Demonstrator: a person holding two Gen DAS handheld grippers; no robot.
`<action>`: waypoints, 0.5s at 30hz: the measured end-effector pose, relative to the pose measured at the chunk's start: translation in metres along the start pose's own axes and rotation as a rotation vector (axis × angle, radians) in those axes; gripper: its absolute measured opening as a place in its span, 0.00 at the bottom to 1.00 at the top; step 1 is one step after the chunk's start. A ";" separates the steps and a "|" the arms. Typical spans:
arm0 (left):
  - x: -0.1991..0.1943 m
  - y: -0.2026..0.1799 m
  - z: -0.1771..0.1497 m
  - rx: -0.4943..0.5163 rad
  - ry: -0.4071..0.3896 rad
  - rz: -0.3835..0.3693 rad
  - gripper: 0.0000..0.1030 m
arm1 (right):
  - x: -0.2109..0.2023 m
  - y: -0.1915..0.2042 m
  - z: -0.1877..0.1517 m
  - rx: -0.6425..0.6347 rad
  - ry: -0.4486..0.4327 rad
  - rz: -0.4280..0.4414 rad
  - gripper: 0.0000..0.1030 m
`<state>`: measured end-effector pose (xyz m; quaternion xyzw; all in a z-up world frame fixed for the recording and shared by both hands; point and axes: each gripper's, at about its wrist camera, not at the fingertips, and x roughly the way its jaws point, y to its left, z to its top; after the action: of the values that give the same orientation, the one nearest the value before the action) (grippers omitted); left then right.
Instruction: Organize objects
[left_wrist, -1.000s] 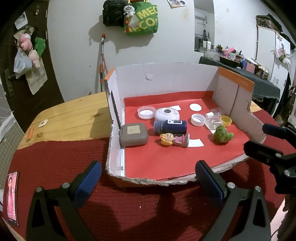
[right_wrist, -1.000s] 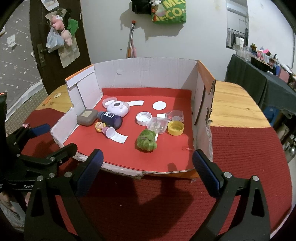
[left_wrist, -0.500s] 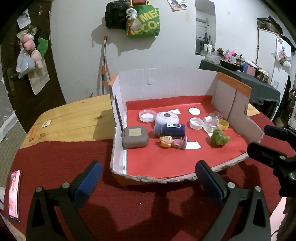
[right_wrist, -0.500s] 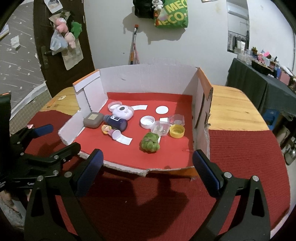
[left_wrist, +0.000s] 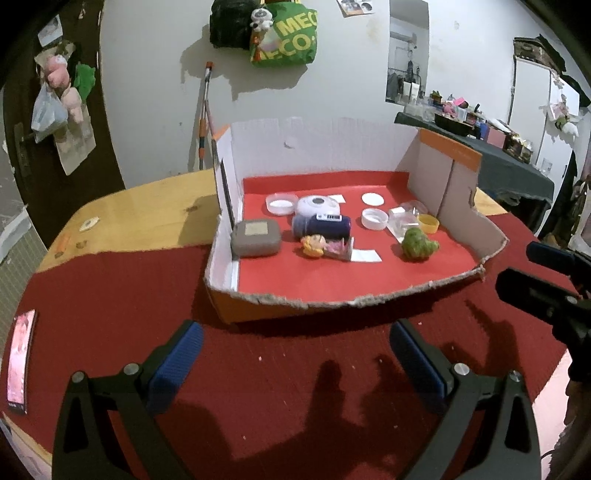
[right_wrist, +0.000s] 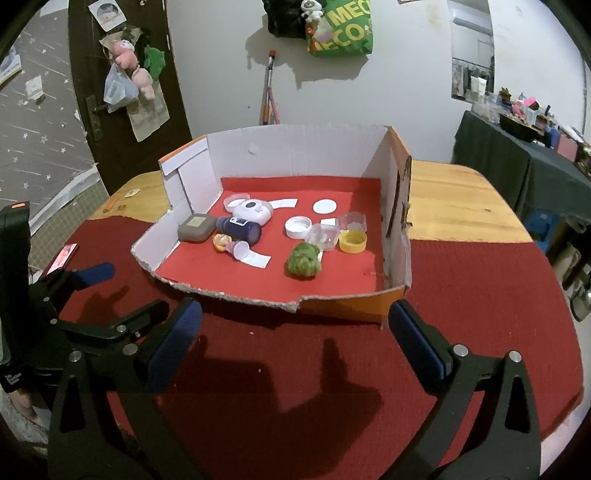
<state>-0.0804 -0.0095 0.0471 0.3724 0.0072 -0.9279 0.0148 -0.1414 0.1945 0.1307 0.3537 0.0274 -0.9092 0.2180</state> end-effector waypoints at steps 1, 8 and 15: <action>0.001 0.000 -0.002 -0.003 0.004 -0.002 1.00 | 0.000 0.000 -0.001 0.002 0.003 0.000 1.00; 0.006 0.001 -0.012 -0.012 0.032 0.005 1.00 | 0.010 -0.004 -0.016 0.019 0.042 -0.009 1.00; 0.011 0.002 -0.018 -0.026 0.048 0.014 1.00 | 0.021 -0.007 -0.029 0.031 0.078 -0.011 1.00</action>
<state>-0.0758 -0.0118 0.0263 0.3942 0.0172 -0.9185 0.0261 -0.1402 0.1990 0.0942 0.3922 0.0236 -0.8962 0.2060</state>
